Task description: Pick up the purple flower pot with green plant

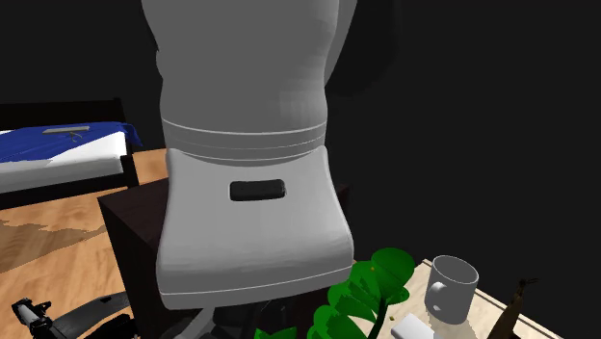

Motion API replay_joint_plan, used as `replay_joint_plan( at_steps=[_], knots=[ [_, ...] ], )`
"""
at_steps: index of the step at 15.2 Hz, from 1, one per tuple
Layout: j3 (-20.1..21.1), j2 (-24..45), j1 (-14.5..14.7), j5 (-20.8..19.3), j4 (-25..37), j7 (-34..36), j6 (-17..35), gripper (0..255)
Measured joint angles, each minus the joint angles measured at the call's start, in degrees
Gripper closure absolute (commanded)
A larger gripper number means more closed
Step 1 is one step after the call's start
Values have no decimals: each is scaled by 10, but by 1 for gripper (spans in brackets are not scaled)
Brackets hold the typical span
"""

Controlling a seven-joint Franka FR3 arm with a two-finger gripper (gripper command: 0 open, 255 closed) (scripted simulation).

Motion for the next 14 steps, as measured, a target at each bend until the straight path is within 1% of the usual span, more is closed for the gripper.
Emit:
replay_joint_plan(
  at_steps=[5, 14],
  knots=[
    [-3, -9, 2, -5, -3, 3, -7, 255],
    [-16, -64, 12, -38, 5, 24, -66, 255]
  ],
)
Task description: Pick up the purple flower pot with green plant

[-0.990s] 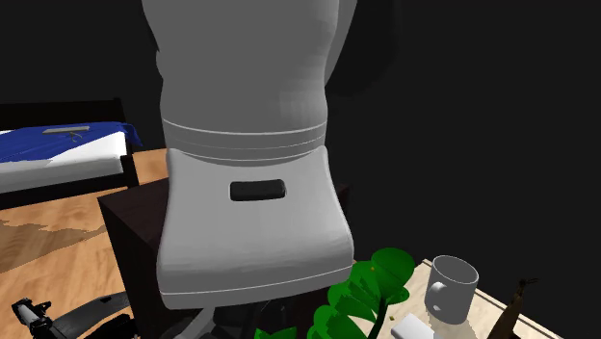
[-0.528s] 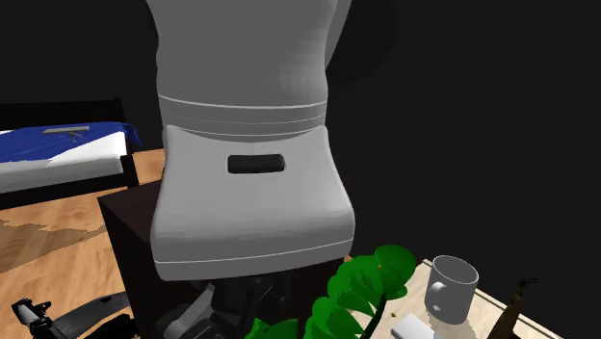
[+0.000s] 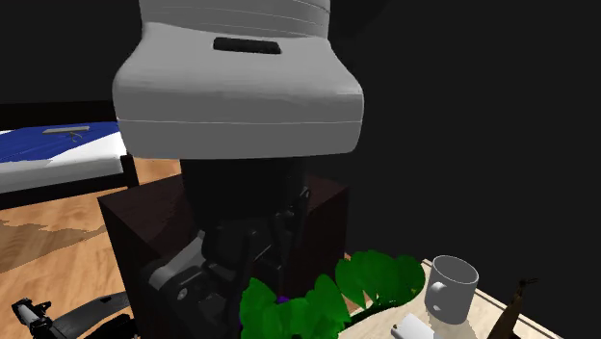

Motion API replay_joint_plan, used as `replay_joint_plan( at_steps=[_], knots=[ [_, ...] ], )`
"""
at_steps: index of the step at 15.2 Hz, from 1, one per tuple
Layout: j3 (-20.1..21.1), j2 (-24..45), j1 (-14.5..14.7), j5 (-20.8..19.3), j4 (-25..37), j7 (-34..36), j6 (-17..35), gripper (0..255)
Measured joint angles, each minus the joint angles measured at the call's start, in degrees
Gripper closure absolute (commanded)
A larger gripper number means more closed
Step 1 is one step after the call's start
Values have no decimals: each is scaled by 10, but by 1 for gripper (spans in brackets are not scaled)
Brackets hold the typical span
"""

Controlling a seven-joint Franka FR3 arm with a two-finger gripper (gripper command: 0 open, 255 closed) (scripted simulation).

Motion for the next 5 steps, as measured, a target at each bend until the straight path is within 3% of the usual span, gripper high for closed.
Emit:
replay_joint_plan(
  at_steps=[5],
  knots=[
    [-5, -28, 3, -16, 8, 10, -34, 255]
  ],
)
